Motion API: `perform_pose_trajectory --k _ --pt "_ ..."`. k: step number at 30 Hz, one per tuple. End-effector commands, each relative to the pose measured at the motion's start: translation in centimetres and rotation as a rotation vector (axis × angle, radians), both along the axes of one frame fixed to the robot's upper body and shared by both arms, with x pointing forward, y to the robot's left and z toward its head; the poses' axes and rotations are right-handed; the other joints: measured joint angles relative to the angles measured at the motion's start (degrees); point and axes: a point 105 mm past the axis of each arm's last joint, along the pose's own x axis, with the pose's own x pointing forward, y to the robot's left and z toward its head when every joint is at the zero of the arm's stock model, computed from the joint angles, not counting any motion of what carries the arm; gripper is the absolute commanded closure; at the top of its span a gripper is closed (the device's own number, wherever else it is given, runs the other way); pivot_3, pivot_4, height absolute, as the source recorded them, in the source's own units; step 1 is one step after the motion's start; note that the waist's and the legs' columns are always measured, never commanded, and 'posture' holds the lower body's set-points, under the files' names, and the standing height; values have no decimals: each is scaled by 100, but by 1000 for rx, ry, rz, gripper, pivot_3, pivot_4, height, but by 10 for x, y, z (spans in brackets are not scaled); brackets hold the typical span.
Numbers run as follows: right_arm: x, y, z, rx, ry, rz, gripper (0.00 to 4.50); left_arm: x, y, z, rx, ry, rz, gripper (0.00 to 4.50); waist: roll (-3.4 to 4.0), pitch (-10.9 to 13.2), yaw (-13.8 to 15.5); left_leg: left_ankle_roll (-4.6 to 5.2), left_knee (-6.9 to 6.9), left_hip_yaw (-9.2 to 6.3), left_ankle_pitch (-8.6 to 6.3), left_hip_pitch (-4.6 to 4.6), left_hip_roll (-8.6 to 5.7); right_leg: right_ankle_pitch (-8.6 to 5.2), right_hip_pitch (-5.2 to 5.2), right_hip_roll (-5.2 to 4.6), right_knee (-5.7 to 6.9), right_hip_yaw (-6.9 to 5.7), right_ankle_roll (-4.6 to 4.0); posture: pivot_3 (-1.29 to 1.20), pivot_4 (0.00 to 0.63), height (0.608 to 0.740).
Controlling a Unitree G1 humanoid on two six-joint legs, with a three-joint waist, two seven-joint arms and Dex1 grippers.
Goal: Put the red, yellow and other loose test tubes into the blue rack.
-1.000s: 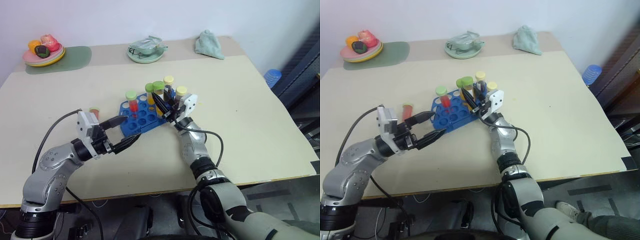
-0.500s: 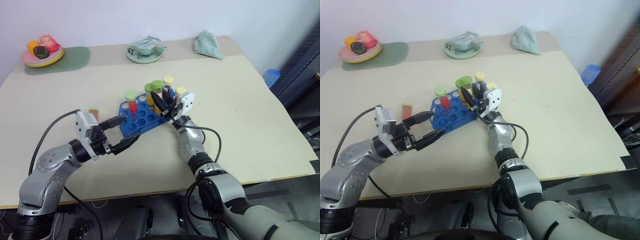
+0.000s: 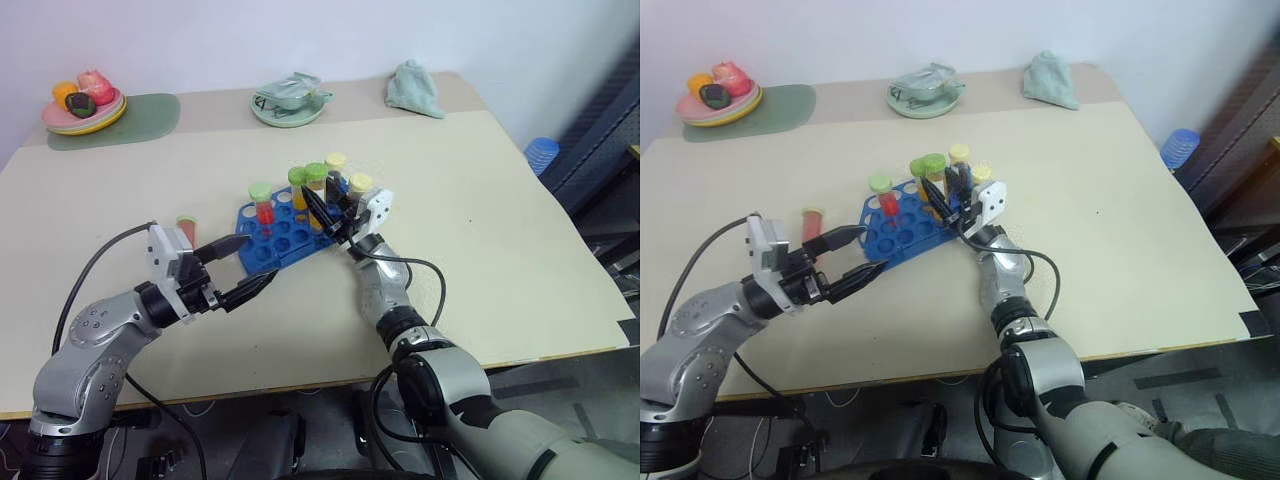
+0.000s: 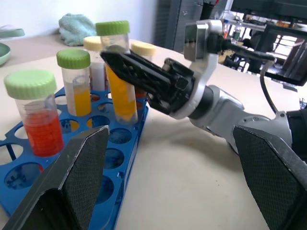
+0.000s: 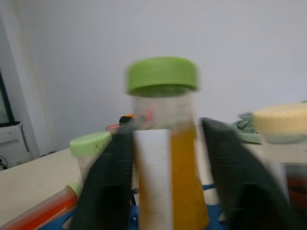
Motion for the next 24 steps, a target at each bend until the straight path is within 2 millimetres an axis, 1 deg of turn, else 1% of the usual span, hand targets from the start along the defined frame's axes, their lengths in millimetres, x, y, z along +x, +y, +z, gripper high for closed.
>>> perform_pose_trajectory --k 1,8,13,16,18,20,21,24 --pt "-7 10 1 33 -15 2 71 0 -1 9 -7 -37 -10 284 0 0 -3 -1 0 0 1 0 0 0 -1 0 1 0 0 0 150 740" --pt "-8 6 4 -1 -54 -21 24 2 -2 10 -12 -39 -18 284 0 0 -4 -5 0 -1 3 1 0 2 -1 2 2 0 -3 0 150 740" --pt "-11 -1 14 -47 -119 -52 24 4 0 10 -43 -36 6 284 0 0 -2 -5 -1 -1 3 0 0 2 -2 2 2 0 -3 0 150 740" --pt "-21 -6 17 -133 -183 -37 24 8 9 9 -87 -30 66 284 0 0 3 -5 -1 -1 3 -1 0 2 -3 1 2 0 -3 0 150 740" --pt "-27 -10 17 -181 -195 -25 24 10 13 9 -105 -29 96 284 0 0 7 -5 -1 -1 3 -1 0 2 -3 1 1 0 -3 0 150 740" --pt "-32 -18 16 -225 -181 -24 24 13 17 10 -134 -31 132 284 0 0 13 -5 0 -1 3 -1 0 2 -2 1 2 0 -3 0 150 740" --pt "-34 -24 12 -280 -167 -17 24 15 21 11 -160 -27 161 284 -1 0 18 -5 0 0 3 -1 0 2 -2 1 1 0 -3 0 150 740" --pt "-44 -48 9 -399 -118 -16 24 23 35 15 -233 -27 274 284 -1 0 60 -5 0 -1 3 -3 0 2 -2 -1 0 0 -3 0 150 740"
